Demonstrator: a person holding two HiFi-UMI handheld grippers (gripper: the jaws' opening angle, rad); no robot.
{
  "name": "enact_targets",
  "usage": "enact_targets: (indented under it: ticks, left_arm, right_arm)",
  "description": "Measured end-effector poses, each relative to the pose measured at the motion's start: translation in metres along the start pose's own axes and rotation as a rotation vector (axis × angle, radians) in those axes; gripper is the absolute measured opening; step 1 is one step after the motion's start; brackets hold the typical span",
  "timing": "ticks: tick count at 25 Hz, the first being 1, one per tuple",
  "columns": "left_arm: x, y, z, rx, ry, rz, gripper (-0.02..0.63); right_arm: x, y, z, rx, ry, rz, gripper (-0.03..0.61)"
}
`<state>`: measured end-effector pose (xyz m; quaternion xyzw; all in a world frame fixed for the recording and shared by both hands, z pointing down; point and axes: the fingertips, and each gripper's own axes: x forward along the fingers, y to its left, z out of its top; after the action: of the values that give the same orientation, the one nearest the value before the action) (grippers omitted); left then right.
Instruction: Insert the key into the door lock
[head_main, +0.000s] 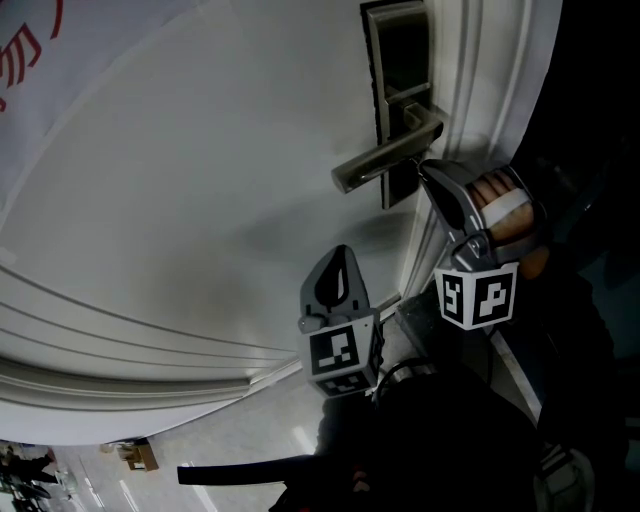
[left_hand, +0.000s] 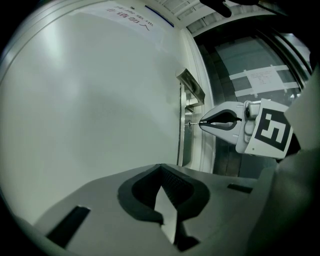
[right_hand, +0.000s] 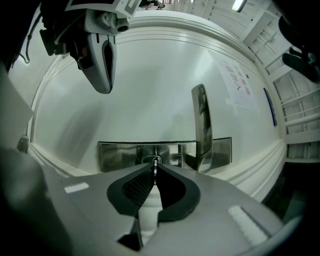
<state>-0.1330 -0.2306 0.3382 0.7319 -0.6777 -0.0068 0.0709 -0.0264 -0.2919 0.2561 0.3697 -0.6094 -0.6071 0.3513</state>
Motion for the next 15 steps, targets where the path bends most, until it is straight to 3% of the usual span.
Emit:
enact_targets:
  ticks: [15]
  left_arm:
    - [0.0032,-0.0032,-0.0014,-0.006,0.014,-0.029,0.001]
  right_arm:
    - [0.0031,-0.0013,0.0011,-0.002,0.006,0.011,0.013]
